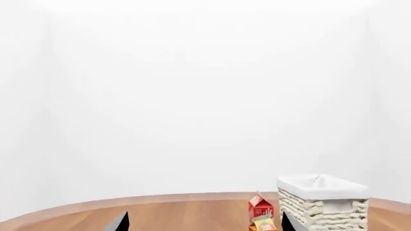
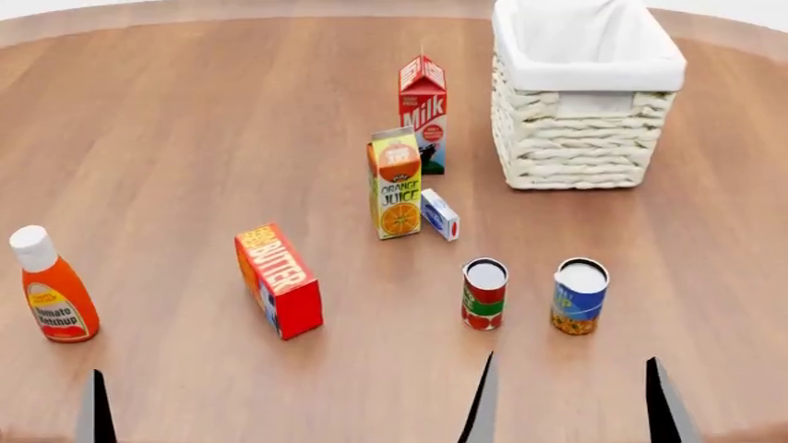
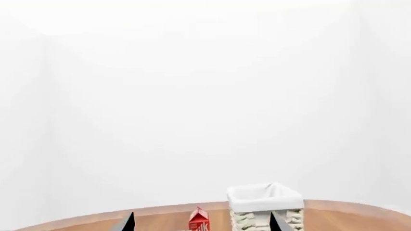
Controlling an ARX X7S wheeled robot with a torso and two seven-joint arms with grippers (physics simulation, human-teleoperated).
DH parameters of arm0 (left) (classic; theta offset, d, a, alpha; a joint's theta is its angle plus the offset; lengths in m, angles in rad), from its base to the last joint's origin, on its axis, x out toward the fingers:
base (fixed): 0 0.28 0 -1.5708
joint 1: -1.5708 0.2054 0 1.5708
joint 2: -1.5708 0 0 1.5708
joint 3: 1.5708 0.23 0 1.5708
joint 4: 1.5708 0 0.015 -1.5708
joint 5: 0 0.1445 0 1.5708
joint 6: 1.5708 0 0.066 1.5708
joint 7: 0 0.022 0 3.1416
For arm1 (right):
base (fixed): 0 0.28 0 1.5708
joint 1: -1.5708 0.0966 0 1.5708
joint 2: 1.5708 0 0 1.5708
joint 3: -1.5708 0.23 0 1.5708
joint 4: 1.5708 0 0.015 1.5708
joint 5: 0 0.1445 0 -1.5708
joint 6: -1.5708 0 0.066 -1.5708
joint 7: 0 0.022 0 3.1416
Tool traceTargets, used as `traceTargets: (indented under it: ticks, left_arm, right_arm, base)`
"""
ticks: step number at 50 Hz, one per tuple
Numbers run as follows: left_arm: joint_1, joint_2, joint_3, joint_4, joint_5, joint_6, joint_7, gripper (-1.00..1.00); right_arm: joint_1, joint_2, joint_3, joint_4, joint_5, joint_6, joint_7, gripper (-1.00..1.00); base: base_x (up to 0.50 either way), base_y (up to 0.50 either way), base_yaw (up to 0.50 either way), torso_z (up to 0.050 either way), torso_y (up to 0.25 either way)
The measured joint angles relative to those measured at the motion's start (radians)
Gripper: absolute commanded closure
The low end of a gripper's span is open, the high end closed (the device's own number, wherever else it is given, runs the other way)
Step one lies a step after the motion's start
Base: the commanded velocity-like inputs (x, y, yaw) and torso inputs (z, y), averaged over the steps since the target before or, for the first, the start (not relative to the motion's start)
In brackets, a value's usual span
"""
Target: Pick up the tomato sauce, and put it in the basket.
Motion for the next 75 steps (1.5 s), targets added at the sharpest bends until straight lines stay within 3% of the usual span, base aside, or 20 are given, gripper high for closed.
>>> traceTargets:
  ticks: [59,75]
  left_arm:
    - [0.012,-0.070,0.054,0.068,-0.007,-0.028,-0.087,-1.00]
    - [-0.003,-0.081,0.068,0.043,-0.002,-0.033,-0.104,-1.00]
  right_arm:
    - [-0.020,0.079,-0.035,-0.076,0.056,0.012,0.074,-1.00]
    - [-0.058,0.132,-0.018,-0.104,0.133,0.036,0.063,-1.00]
  base:
    - [0.50,0.00,0.00,0.000,0.000]
    - [0.00,0.00,0.00,0.000,0.001]
